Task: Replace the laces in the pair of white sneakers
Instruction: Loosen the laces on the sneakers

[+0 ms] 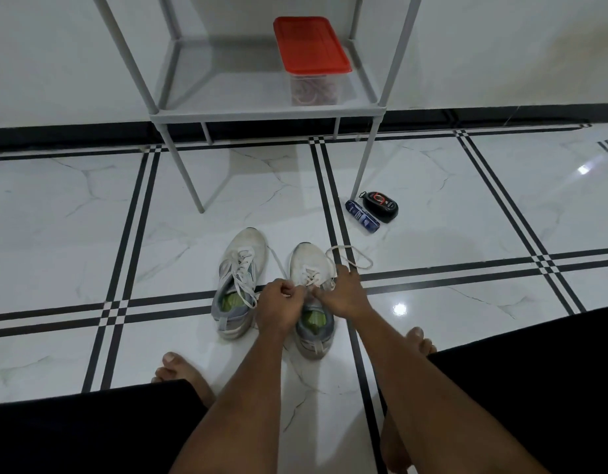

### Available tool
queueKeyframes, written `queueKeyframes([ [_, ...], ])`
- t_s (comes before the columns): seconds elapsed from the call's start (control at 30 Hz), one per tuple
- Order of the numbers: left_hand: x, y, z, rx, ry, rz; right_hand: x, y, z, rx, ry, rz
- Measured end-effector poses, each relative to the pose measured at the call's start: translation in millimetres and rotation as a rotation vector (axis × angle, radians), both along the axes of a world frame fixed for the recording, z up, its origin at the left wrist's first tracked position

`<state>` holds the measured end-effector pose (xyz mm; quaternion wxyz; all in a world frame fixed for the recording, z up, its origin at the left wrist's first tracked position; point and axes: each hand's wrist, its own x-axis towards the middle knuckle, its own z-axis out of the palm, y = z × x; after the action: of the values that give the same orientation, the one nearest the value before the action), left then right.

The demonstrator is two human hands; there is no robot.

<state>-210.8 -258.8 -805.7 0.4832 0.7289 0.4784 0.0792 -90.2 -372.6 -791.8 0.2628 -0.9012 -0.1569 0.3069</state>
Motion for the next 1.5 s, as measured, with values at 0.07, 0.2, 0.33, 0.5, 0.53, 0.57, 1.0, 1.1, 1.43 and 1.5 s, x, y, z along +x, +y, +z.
queueKeyframes([
  [0.07, 4.2, 0.3, 3.8, 0.084, 0.024, -0.096, -5.2, -3.5, -4.3, -0.004, -0.041, 0.011],
  [0.2, 6.2, -4.2, 0.9, 0.122, 0.013, -0.083, 1.9, -2.4, 4.6, 0.043, -0.104, 0.047],
  [0.33, 3.6, -3.4, -10.7, 0.055, -0.007, -0.012, -4.3, 1.0, 3.2, -0.010, -0.213, 0.265],
  [0.5, 0.7, -2.1, -17.5, 0.021, 0.034, 0.034, -9.3, 10.1, 1.9, -0.122, -0.464, 0.484],
  [0.53, -0.1, -2.7, -18.0, 0.016, 0.030, 0.036, -7.9, 9.9, 0.0, -0.120, -0.504, 0.488],
  [0.57, -1.1, -3.7, -17.9, 0.007, 0.026, 0.040, -7.2, 9.3, -2.2, -0.096, -0.543, 0.457],
  [1.0, -2.8, -2.0, -18.6, -0.051, 0.031, 0.110, -14.7, 12.2, -9.3, -0.129, -0.512, 0.436],
  [1.1, -4.9, -1.1, -19.5, -0.039, 0.034, 0.106, -8.0, 13.1, -10.9, -0.025, -0.508, 0.425],
  [1.43, -4.8, -3.5, -15.7, -0.052, 0.041, 0.127, 8.7, 13.6, 8.8, 0.157, -0.513, 0.049],
  [1.5, -3.5, -3.5, -13.5, -0.033, 0.054, 0.122, -11.0, 10.7, -6.1, -0.009, -0.458, 0.299],
])
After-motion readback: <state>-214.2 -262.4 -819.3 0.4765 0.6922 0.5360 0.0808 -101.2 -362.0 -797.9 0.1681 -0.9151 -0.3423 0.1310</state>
